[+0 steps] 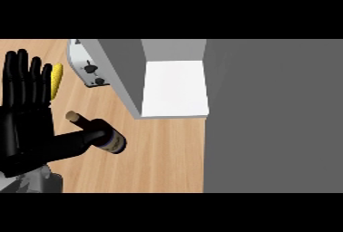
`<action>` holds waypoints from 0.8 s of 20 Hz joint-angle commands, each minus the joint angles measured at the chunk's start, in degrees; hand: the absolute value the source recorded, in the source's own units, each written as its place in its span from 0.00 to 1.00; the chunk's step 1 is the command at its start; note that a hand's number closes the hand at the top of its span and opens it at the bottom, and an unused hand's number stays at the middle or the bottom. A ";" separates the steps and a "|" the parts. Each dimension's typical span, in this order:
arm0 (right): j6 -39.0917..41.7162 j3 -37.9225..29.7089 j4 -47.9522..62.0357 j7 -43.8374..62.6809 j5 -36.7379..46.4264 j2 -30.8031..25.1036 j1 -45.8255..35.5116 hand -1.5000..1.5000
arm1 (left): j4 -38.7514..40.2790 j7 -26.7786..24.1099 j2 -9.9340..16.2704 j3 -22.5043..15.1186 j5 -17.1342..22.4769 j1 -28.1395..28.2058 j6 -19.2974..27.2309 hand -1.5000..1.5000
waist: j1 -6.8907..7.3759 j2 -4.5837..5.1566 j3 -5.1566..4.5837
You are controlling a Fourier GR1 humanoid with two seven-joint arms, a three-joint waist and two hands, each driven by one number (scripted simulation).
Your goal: Pick up the wine, place it into the cabinet and close the cabinet
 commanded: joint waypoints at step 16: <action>4.25 0.14 -7.73 11.66 -4.68 1.25 2.40 0.00 | 8.18 9.40 -2.07 -8.96 -2.49 -14.99 19.49 0.00 | 1.12 -0.19 0.12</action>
